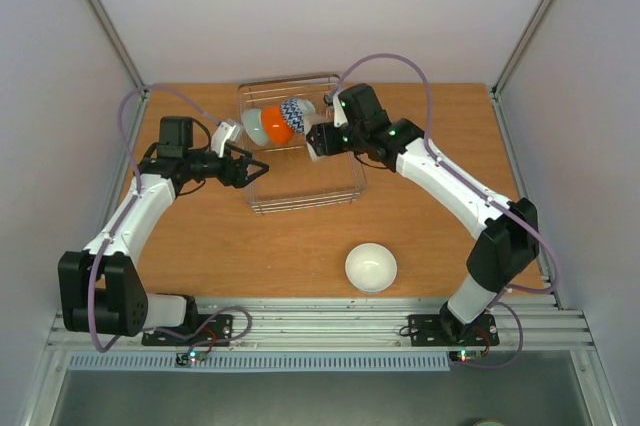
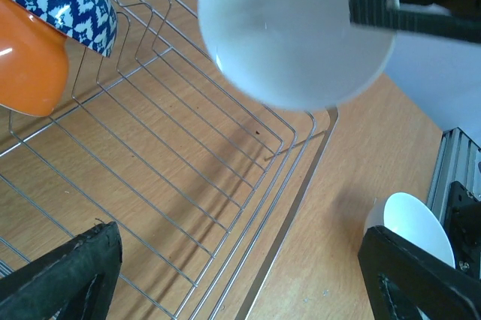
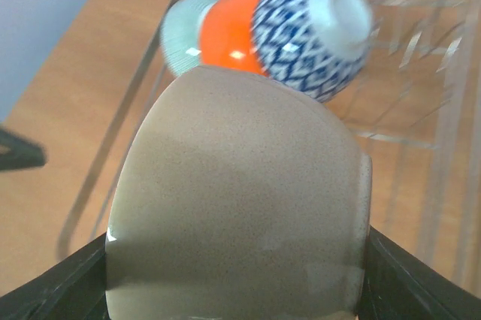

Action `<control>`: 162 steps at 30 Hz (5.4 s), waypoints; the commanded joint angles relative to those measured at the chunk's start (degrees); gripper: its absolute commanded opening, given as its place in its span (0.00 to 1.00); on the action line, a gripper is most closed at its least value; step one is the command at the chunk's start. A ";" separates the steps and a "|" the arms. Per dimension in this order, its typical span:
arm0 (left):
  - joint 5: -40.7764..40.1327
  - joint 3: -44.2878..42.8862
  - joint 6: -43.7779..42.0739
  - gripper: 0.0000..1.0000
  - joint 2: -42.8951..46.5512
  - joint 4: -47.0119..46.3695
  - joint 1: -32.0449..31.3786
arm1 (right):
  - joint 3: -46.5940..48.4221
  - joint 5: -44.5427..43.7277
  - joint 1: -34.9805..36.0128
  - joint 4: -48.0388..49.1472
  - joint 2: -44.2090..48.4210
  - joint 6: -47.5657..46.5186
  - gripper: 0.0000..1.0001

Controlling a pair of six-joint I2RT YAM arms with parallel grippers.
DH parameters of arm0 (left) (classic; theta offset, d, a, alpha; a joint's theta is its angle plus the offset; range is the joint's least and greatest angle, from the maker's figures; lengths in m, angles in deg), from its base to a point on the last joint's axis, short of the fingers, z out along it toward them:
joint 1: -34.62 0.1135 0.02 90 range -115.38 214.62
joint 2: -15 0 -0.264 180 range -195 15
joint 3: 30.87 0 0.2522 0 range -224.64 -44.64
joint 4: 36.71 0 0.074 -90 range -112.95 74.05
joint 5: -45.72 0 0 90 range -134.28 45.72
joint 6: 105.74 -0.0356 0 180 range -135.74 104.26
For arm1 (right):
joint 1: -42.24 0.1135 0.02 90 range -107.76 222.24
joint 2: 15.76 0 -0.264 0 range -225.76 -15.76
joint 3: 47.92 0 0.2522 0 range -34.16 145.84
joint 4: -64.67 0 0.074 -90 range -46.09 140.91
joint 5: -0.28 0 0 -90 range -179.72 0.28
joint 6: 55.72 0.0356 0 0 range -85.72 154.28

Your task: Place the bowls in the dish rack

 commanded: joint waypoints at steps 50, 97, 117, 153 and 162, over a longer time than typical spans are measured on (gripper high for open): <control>-0.28 0.35 -0.62 0.86 0.40 -2.24 0.08 | 31.46 -35.61 -1.62 2.93 -32.86 -24.22 0.01; -0.02 0.35 -1.14 0.86 0.56 -1.92 0.04 | 37.75 -35.10 -1.56 2.68 -39.83 -26.29 0.56; 0.12 0.49 -1.58 0.86 0.86 -1.92 0.08 | 30.19 -29.42 -1.51 6.83 -34.71 -24.93 0.85; -0.02 0.44 -1.45 0.86 1.25 -1.73 0.08 | 17.12 -24.37 -1.38 5.98 -17.66 -20.26 0.87; 0.48 0.50 -0.73 0.85 0.90 -2.16 0.07 | 3.70 -23.16 -1.38 -2.10 -3.74 -12.03 0.81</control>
